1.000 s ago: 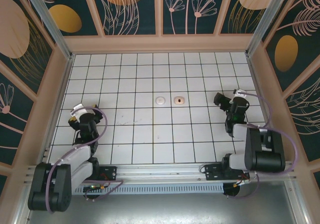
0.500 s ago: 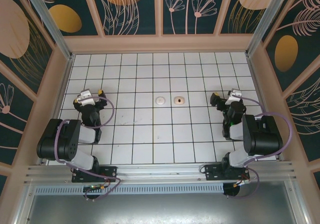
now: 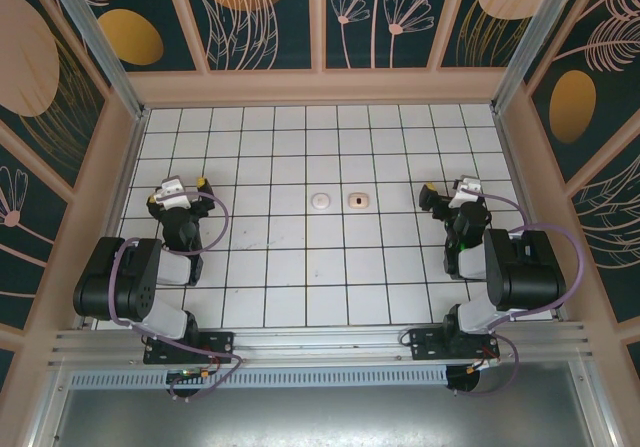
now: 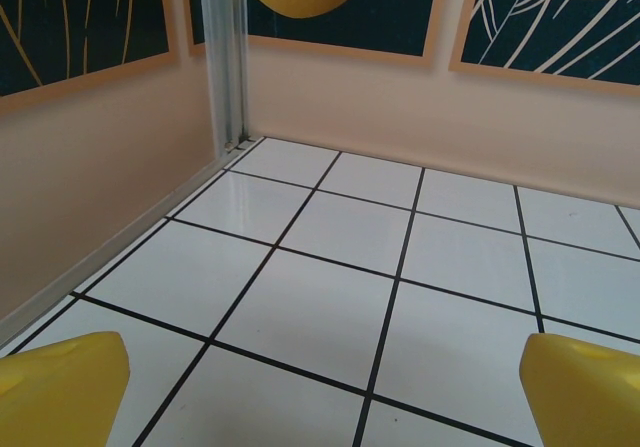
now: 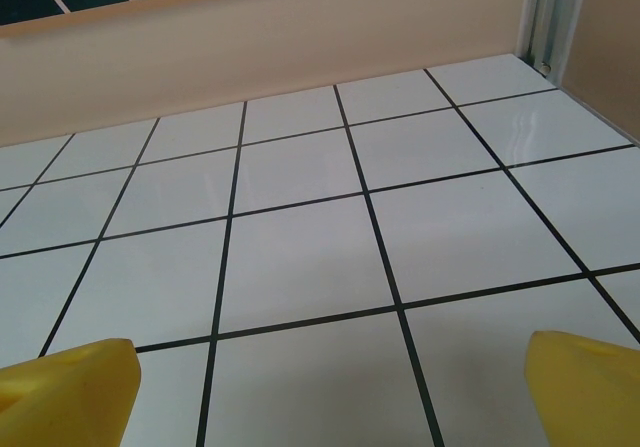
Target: Insert the wireless bluetooth earbuds into the charging case
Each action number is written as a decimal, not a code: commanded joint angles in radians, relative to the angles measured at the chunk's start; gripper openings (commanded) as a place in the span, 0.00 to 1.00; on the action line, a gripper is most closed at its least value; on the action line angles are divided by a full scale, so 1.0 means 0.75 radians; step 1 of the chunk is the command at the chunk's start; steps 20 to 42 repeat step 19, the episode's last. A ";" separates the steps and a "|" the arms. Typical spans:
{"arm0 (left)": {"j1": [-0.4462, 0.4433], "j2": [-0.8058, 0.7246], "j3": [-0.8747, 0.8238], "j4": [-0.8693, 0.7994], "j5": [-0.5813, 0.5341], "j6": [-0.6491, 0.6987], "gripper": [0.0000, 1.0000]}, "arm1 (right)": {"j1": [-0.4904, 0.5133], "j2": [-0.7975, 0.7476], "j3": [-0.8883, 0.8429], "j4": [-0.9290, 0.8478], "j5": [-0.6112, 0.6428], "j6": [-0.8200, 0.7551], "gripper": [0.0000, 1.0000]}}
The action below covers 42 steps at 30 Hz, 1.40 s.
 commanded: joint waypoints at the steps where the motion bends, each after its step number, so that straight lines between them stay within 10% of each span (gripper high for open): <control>1: 0.011 -0.010 -0.004 0.026 0.008 0.023 0.99 | 0.006 0.010 0.023 0.062 0.008 -0.022 0.99; 42: 0.011 -0.010 0.000 0.022 0.034 0.034 0.99 | 0.006 0.011 0.024 0.062 0.009 -0.022 0.99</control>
